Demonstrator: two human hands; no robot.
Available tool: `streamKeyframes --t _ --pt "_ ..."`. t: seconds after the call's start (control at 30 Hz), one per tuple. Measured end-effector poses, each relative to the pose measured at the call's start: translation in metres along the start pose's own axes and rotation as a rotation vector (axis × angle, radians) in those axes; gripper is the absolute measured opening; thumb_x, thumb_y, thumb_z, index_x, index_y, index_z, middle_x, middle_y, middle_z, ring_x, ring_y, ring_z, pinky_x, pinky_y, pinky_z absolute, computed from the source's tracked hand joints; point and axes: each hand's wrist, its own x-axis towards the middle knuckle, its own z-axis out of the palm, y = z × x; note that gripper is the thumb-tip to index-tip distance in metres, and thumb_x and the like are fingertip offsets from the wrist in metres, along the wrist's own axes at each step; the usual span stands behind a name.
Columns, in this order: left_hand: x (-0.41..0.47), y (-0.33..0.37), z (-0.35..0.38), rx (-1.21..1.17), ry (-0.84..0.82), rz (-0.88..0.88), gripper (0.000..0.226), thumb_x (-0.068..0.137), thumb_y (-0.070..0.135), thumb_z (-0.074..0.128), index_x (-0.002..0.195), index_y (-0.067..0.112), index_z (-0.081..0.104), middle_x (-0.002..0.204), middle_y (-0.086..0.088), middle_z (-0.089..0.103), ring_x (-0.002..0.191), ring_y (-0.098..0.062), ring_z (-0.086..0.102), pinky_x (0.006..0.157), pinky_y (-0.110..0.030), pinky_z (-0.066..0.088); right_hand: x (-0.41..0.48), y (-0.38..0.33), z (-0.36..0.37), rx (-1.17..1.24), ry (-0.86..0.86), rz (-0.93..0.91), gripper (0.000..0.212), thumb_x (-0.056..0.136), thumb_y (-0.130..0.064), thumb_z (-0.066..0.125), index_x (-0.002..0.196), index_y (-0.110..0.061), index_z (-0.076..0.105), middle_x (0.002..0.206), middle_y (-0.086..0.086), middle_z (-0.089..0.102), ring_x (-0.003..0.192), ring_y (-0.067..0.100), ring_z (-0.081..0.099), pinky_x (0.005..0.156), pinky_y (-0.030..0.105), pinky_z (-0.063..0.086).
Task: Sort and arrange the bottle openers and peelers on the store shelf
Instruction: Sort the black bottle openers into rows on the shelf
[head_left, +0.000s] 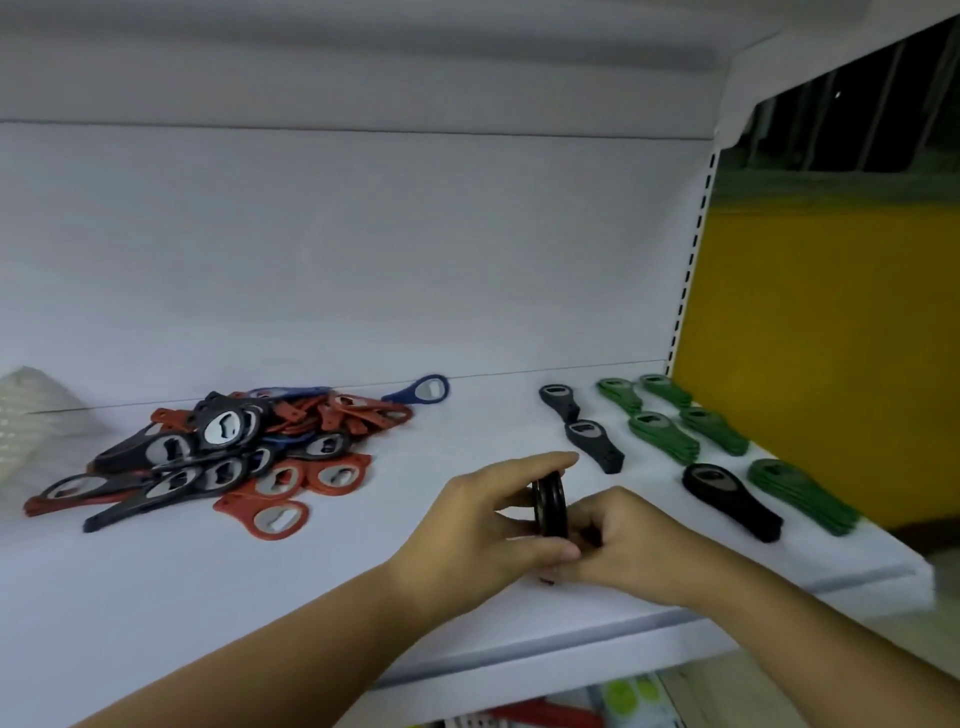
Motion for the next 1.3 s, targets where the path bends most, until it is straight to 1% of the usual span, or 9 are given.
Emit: streamKeyframes --t 0.17,0.27,0.37,0.47,0.63,0.73,0.93,1.07,1.3 --pt "0.001 -0.012 0.003 -0.068 0.034 -0.01 0.065 0.068 -0.004 0.08 0.113 0.039 0.06 0.115 0.003 0.064 0.101 -0.014 0.066 0.076 -0.022 0.055 -0.001 0.006 0.009 0.049 0.041 -0.018 0.057 0.062 -0.054 0.073 0.081 -0.001 0.064 0.068 0.003 0.043 0.064 0.012 0.039 0.064 0.027 0.031" --pt "0.002 -0.014 0.002 -0.11 0.035 -0.01 0.067 0.066 -0.005 0.08 0.108 0.045 0.065 0.111 0.003 0.066 0.099 -0.017 0.067 0.075 -0.022 0.055 -0.001 0.006 0.009 0.045 0.057 -0.013 0.045 0.069 -0.042 0.078 0.074 0.0 0.061 0.063 0.0 0.041 0.06 0.011 0.037 0.06 0.026 0.028" --pt "0.005 -0.014 0.001 -0.13 0.021 0.013 0.066 0.064 -0.003 0.081 0.102 0.049 0.068 0.107 -0.001 0.067 0.097 -0.019 0.068 0.075 -0.024 0.056 -0.002 0.006 0.008 0.056 0.106 0.005 0.033 0.071 -0.031 0.081 0.054 -0.018 0.056 0.053 -0.01 0.038 0.054 0.009 0.034 0.053 0.024 0.027" --pt "0.008 -0.012 -0.001 -0.17 -0.017 0.012 0.061 0.062 -0.003 0.081 0.1 0.044 0.071 0.108 -0.002 0.067 0.099 -0.02 0.067 0.074 -0.025 0.056 -0.002 0.006 0.007 0.075 0.109 0.024 0.035 0.07 -0.028 0.082 0.049 -0.022 0.055 0.051 -0.01 0.039 0.054 0.01 0.033 0.053 0.024 0.027" --pt "0.015 -0.013 -0.005 -0.281 -0.086 -0.048 0.058 0.062 -0.017 0.076 0.097 0.031 0.074 0.106 -0.006 0.069 0.09 -0.021 0.07 0.072 -0.027 0.056 0.0 0.01 0.006 0.092 0.084 0.05 0.034 0.07 -0.024 0.082 0.061 -0.002 0.059 0.054 -0.004 0.042 0.056 0.01 0.036 0.057 0.024 0.029" --pt "0.021 -0.012 -0.007 -0.305 -0.12 -0.076 0.057 0.061 -0.023 0.073 0.098 0.02 0.07 0.103 -0.012 0.069 0.081 -0.018 0.071 0.069 -0.024 0.056 0.0 0.01 0.006 0.084 0.104 0.056 0.032 0.07 -0.025 0.082 0.054 -0.012 0.058 0.051 -0.008 0.04 0.054 0.01 0.036 0.056 0.024 0.029" --pt "0.023 -0.019 -0.007 -0.384 -0.056 -0.036 0.058 0.056 -0.015 0.081 0.093 0.029 0.074 0.101 -0.005 0.071 0.089 -0.023 0.071 0.071 -0.025 0.056 0.0 0.008 0.003 0.144 0.086 0.06 0.036 0.073 -0.021 0.081 0.056 -0.007 0.052 0.051 -0.011 0.033 0.053 0.009 0.029 0.053 0.023 0.023" --pt "0.02 -0.022 -0.007 -0.479 -0.022 -0.017 0.051 0.049 -0.004 0.082 0.088 0.027 0.074 0.1 -0.007 0.072 0.089 -0.025 0.071 0.069 -0.026 0.056 0.0 0.006 0.003 0.146 0.096 0.08 0.04 0.074 -0.016 0.08 0.046 -0.023 0.052 0.048 -0.014 0.032 0.051 0.007 0.029 0.052 0.023 0.023" --pt "0.025 -0.037 -0.013 -0.55 -0.16 -0.118 0.073 0.046 0.001 0.086 0.107 0.035 0.064 0.118 0.004 0.064 0.112 -0.015 0.062 0.08 -0.028 0.054 -0.002 -0.007 -0.001 0.087 0.146 0.177 0.044 0.073 -0.019 0.08 0.038 -0.021 0.054 0.044 -0.012 0.035 0.051 0.011 0.031 0.056 0.029 0.024"
